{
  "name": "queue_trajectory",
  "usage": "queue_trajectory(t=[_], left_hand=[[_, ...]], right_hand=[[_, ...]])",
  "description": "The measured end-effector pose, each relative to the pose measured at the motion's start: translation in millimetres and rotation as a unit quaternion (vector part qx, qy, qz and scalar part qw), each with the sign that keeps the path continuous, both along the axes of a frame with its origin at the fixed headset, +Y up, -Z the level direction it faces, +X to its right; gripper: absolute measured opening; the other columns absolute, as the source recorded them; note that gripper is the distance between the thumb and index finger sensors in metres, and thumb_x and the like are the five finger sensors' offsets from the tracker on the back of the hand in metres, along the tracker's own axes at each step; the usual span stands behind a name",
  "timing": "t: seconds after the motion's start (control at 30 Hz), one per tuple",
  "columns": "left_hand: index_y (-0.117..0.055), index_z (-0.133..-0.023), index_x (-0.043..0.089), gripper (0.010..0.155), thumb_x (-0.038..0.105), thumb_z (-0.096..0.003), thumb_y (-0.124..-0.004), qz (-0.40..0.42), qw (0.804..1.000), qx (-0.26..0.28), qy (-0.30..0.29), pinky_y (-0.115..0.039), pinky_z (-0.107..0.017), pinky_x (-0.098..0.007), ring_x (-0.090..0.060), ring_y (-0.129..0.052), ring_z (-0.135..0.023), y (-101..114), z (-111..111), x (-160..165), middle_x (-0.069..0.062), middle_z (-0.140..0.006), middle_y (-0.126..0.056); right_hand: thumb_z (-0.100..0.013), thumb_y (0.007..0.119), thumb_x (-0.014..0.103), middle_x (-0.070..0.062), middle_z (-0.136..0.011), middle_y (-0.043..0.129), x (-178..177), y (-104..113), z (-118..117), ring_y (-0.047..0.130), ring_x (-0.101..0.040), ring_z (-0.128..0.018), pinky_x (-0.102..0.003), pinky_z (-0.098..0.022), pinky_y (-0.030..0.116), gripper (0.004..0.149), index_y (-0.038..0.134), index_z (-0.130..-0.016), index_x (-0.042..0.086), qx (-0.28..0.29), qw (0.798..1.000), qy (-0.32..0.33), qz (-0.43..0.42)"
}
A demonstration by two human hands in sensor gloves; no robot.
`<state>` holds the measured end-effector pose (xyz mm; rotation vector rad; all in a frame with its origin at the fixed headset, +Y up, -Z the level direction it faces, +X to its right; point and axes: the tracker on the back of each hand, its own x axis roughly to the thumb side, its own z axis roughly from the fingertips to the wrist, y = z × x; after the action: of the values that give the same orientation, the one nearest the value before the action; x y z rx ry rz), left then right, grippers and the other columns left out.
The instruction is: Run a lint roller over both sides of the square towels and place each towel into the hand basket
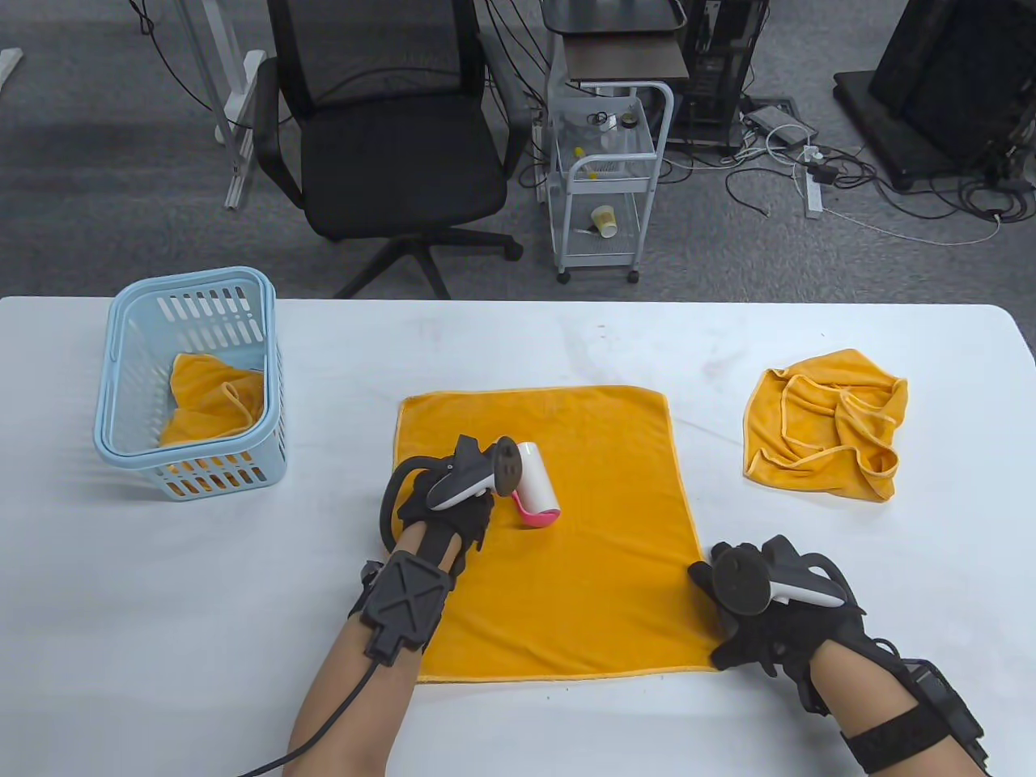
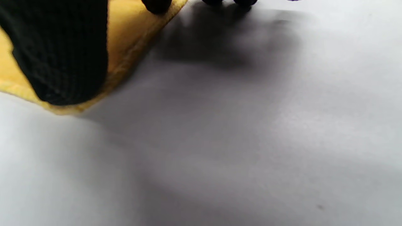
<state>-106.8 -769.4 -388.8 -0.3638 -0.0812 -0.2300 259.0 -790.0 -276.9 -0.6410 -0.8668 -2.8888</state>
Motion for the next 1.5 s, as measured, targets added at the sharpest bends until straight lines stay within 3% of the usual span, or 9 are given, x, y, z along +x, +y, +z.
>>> queue_trajectory(t=[0.23,0.33,0.5,0.67,0.73,1.17,1.3,1.4,1.5], left_hand=[[-0.065,-0.091,0.038,0.042,0.033,-0.0521,-0.082,-0.180,0.982,-0.003,0.048,-0.075,-0.067,-0.057,-0.028,-0.094,-0.077,22,22,-65,0.004,-0.092,-0.082],[-0.064,-0.091,0.038,0.043,0.034,-0.0519,-0.082,-0.160,0.986,-0.006,0.039,-0.075,-0.067,-0.056,-0.027,-0.094,-0.076,32,31,-71,0.005,-0.091,-0.082],[-0.059,-0.094,0.035,0.050,0.040,-0.0498,-0.082,0.059,0.997,-0.009,-0.046,-0.079,-0.063,-0.053,-0.022,-0.095,-0.070,33,41,-3,0.005,-0.089,-0.081],[-0.056,-0.096,0.034,0.054,0.043,-0.0490,-0.081,0.100,0.987,-0.048,-0.119,-0.080,-0.063,-0.052,-0.021,-0.094,-0.070,9,50,71,0.005,-0.089,-0.080],[-0.057,-0.096,0.035,0.053,0.043,-0.0491,-0.080,0.081,0.988,-0.046,-0.123,-0.080,-0.063,-0.052,-0.021,-0.095,-0.070,1,50,77,0.006,-0.088,-0.081],[-0.067,-0.089,0.039,0.041,0.036,-0.0510,-0.082,-0.175,0.984,-0.031,-0.017,-0.076,-0.067,-0.057,-0.026,-0.095,-0.075,25,66,-44,0.006,-0.089,-0.084],[-0.063,-0.092,0.037,0.046,0.038,-0.0505,-0.083,-0.056,0.997,-0.046,-0.026,-0.077,-0.065,-0.055,-0.023,-0.094,-0.072,31,75,-38,0.006,-0.088,-0.082],[-0.057,-0.096,0.035,0.057,0.045,-0.0471,-0.085,0.081,0.992,-0.066,-0.072,-0.078,-0.064,-0.054,-0.022,-0.093,-0.071,29,84,0,0.006,-0.089,-0.080],[-0.054,-0.098,0.034,0.059,0.047,-0.0479,-0.081,0.123,0.981,-0.083,-0.126,-0.077,-0.065,-0.054,-0.022,-0.092,-0.073,21,96,44,0.005,-0.091,-0.077]], right_hand=[[-0.039,0.092,0.058,-0.021,-0.117,0.021,0,0,0,0.026,-0.053,-0.106,-0.074,-0.070,0.039,0.105,0.028,-0.114,0.023,-0.002,1.000,0.000,-0.001],[-0.039,0.092,0.058,-0.021,-0.117,0.021,0,0,0,0.025,-0.053,-0.106,-0.075,-0.070,0.039,0.105,0.028,-0.114,0.023,-0.002,1.000,-0.001,-0.002],[-0.039,0.092,0.058,-0.021,-0.117,0.021,0,0,0,0.026,-0.053,-0.106,-0.074,-0.070,0.039,0.105,0.028,-0.114,0.023,-0.001,1.000,-0.002,-0.001],[-0.038,0.092,0.059,-0.021,-0.117,0.021,0,0,0,0.026,-0.052,-0.106,-0.074,-0.070,0.039,0.105,0.028,-0.114,0.023,-0.001,1.000,-0.002,0.000],[-0.038,0.092,0.058,-0.021,-0.117,0.021,0,0,0,0.026,-0.052,-0.106,-0.074,-0.070,0.040,0.105,0.028,-0.114,0.023,-0.001,1.000,-0.003,0.000],[-0.038,0.092,0.058,-0.021,-0.117,0.021,0,0,0,0.026,-0.053,-0.106,-0.074,-0.070,0.039,0.105,0.028,-0.114,0.023,-0.001,1.000,-0.002,0.000],[-0.039,0.092,0.058,-0.021,-0.117,0.021,0,0,0,0.026,-0.053,-0.106,-0.074,-0.070,0.040,0.105,0.028,-0.114,0.023,-0.001,1.000,-0.001,0.001],[-0.039,0.092,0.058,-0.021,-0.117,0.021,0,0,0,0.026,-0.053,-0.106,-0.074,-0.070,0.040,0.105,0.028,-0.114,0.023,-0.001,1.000,-0.002,0.000],[-0.039,0.092,0.058,-0.021,-0.117,0.021,0,0,0,0.026,-0.053,-0.106,-0.074,-0.070,0.039,0.105,0.028,-0.114,0.023,-0.001,1.000,-0.003,0.000]])
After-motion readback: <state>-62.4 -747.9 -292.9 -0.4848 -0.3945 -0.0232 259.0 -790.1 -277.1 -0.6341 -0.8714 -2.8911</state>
